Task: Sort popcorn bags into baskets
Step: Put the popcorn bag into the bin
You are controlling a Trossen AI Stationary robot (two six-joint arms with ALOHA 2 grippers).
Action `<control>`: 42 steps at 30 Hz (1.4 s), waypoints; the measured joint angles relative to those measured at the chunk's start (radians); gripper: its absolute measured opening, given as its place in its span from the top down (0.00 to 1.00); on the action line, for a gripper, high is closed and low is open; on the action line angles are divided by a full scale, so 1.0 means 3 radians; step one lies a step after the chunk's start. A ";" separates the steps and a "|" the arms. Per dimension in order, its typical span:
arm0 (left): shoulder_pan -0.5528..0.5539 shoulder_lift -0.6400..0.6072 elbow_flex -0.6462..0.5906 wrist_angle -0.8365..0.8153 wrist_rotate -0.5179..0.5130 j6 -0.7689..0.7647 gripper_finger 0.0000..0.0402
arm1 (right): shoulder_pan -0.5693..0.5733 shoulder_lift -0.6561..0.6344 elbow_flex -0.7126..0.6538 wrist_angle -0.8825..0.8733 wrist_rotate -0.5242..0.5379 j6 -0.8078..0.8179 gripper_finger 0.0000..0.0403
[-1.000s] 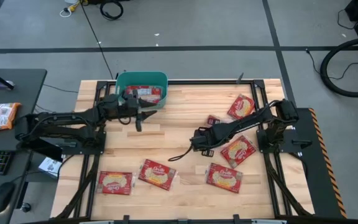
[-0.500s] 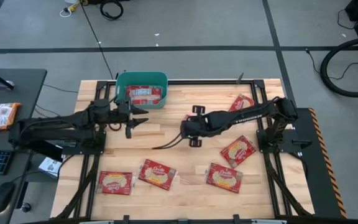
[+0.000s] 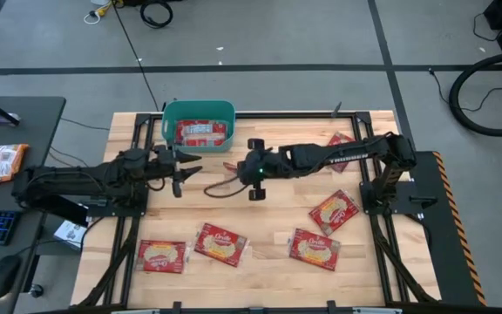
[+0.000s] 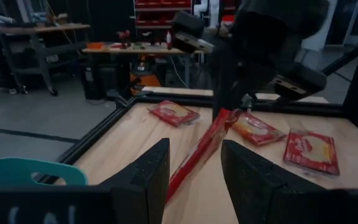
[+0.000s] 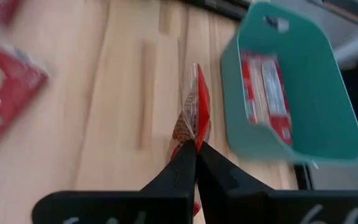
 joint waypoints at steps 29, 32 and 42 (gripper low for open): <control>-0.0014 -0.0908 -0.0033 -0.0388 -0.0073 0.0194 0.63 | -0.0668 0.0898 0.1011 0.1242 -0.0947 -0.0521 0.97; -0.0013 -0.0908 -0.0033 -0.0390 -0.0073 0.0193 0.63 | -0.0761 0.1199 0.1446 0.1228 -0.1019 -0.0445 0.97; -0.0013 -0.0906 -0.0033 -0.0433 -0.0073 0.0107 0.63 | -0.1163 0.1771 0.1943 0.1500 -0.1573 0.0174 0.97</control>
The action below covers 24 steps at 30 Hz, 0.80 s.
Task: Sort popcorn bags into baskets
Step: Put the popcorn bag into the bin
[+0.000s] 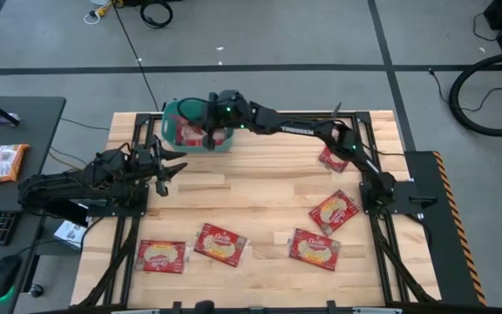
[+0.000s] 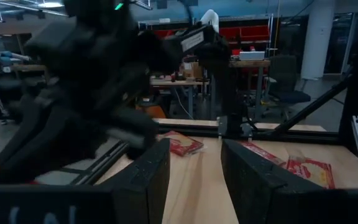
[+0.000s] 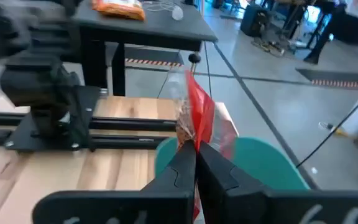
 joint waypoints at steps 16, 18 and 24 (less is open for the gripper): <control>0.0000 0.0000 0.0000 -0.0142 0.0001 -0.0233 0.63 | -0.0290 0.0254 0.0047 -0.0059 -0.0542 0.0998 0.97; 0.0000 0.0000 0.0000 -0.0153 0.0001 -0.0249 0.63 | -0.0309 0.0247 0.0047 -0.0303 -0.0506 0.1012 0.97; 0.0000 0.0000 0.0000 -0.0165 0.0001 -0.0249 0.63 | -0.0347 0.0240 0.0045 -0.0712 -0.0494 0.0993 0.92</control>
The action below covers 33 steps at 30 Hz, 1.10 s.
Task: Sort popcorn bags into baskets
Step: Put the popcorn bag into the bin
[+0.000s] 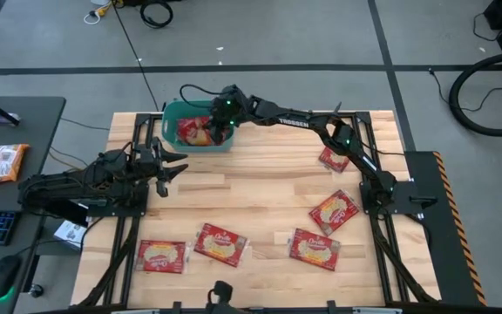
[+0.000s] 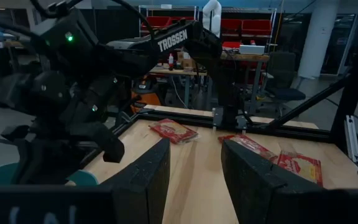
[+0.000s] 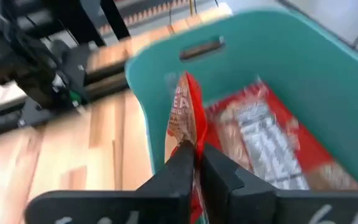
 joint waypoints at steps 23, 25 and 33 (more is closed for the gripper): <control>0.0001 0.0000 0.0003 -0.0039 -0.0111 0.0122 0.63 | 0.0092 -0.0642 0.0537 -0.2337 0.1573 -0.0709 0.73; 0.0001 0.0000 0.0003 -0.0023 -0.0112 0.0164 0.63 | 0.0105 -0.0708 0.0537 -0.2464 0.1581 -0.0697 0.73; 0.0004 0.0000 0.0003 0.0022 -0.0366 0.0378 0.63 | 0.0171 -0.0927 0.0537 -0.2892 0.1655 -0.0571 0.74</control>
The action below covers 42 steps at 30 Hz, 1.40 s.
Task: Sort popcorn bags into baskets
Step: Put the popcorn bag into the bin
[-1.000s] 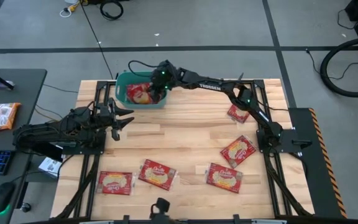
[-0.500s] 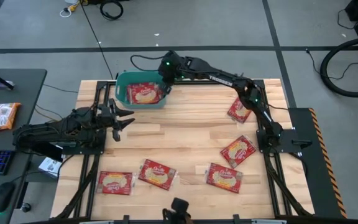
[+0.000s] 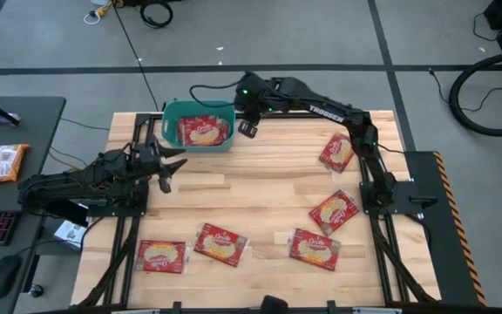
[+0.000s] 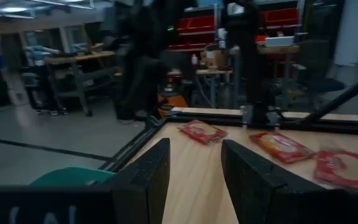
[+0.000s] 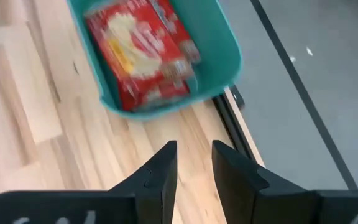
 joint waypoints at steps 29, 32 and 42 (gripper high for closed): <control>0.0002 0.0735 0.0001 0.1110 -0.0210 0.0684 0.63 | 0.0449 -0.1293 -0.2524 -0.0022 0.0921 0.1106 0.74; 0.0021 0.0877 0.0001 0.1266 -0.0210 0.0761 0.63 | 0.0480 -0.1538 -0.3027 0.0239 0.0756 0.1297 0.74; 0.0268 0.1319 0.0001 0.1714 -0.0210 0.0887 0.63 | 0.1004 -0.1683 -0.3822 0.0471 -0.0086 0.1746 0.74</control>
